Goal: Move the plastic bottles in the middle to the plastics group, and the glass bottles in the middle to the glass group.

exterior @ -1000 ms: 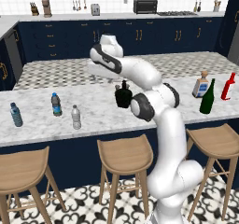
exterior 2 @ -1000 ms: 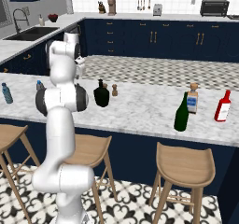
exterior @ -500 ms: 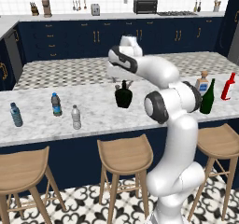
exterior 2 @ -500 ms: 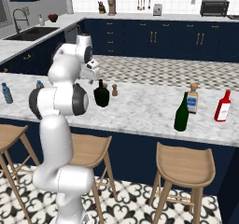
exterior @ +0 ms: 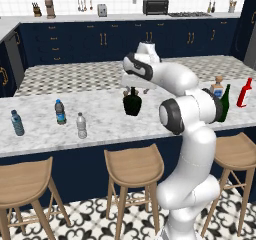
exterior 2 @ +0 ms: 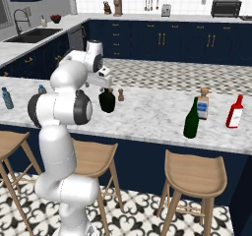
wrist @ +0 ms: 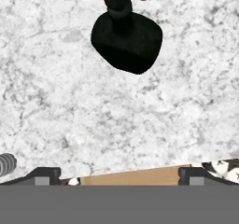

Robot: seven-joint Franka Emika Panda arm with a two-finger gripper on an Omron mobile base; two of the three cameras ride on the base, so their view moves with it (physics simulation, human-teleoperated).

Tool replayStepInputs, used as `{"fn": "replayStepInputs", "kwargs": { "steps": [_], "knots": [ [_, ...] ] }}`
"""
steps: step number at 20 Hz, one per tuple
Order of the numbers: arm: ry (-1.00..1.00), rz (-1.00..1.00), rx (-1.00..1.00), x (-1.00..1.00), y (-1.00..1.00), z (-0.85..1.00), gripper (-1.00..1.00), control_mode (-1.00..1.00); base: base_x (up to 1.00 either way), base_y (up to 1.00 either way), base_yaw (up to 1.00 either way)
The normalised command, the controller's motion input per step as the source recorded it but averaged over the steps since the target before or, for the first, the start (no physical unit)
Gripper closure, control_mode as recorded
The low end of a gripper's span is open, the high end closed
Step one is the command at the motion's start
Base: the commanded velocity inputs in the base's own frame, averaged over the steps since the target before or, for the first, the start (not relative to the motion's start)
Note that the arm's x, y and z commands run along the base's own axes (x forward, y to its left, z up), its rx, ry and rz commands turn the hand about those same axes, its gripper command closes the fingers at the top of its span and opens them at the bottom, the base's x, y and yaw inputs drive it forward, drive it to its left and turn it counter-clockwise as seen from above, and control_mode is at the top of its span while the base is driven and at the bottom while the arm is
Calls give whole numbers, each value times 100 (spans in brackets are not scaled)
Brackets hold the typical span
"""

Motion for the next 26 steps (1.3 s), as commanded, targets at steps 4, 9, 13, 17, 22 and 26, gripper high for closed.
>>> {"fn": "replayStepInputs", "kwargs": {
  "steps": [4,9,13,17,22,26],
  "knots": [
    [-1,11,-5,0,-15,0,-100,-100,0,0,0],
    [-4,5,-5,0,-4,0,-100,-100,0,0,0],
    [-4,4,-3,6,0,0,-100,-100,0,0,0],
    [-1,1,0,13,0,0,-100,-100,0,0,0],
    [-2,0,0,26,0,1,-100,-100,0,0,0],
    [-9,0,0,24,0,0,-100,-100,0,0,0]
  ]
}}
